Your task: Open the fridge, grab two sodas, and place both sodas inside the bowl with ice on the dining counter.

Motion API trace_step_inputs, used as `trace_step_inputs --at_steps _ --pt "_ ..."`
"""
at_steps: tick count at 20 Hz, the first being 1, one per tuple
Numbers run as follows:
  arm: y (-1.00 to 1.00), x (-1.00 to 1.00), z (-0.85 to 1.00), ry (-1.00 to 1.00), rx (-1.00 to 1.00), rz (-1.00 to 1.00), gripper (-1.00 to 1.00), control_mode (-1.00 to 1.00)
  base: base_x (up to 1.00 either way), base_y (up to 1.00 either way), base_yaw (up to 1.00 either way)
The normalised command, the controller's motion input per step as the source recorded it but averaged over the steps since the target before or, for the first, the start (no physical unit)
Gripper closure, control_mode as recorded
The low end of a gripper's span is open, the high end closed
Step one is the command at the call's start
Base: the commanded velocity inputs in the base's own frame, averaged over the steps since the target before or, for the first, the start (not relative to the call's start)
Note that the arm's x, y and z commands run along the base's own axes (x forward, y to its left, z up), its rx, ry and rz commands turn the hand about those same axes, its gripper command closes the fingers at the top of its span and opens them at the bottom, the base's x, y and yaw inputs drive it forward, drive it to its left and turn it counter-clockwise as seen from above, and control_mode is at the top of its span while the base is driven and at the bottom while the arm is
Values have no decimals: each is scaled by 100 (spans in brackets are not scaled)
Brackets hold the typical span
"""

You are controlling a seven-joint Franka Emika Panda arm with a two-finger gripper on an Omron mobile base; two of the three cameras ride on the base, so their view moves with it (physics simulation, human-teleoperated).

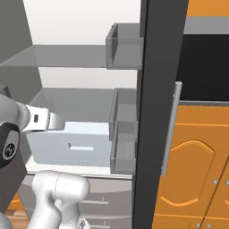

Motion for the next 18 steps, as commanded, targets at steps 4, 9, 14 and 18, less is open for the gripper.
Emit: trace_step_inputs --at_steps 4,9,14,18 --pt "0 21 51 -37 0 1 -100 -100 0 0 0" --pt "2 52 62 -22 2 -1 -100 -100 0 0 0" --pt "0 79 70 -10 14 -7 -100 -100 0 0 0" --pt "-1 44 82 -16 4 -8 -100 -100 0 0 0"
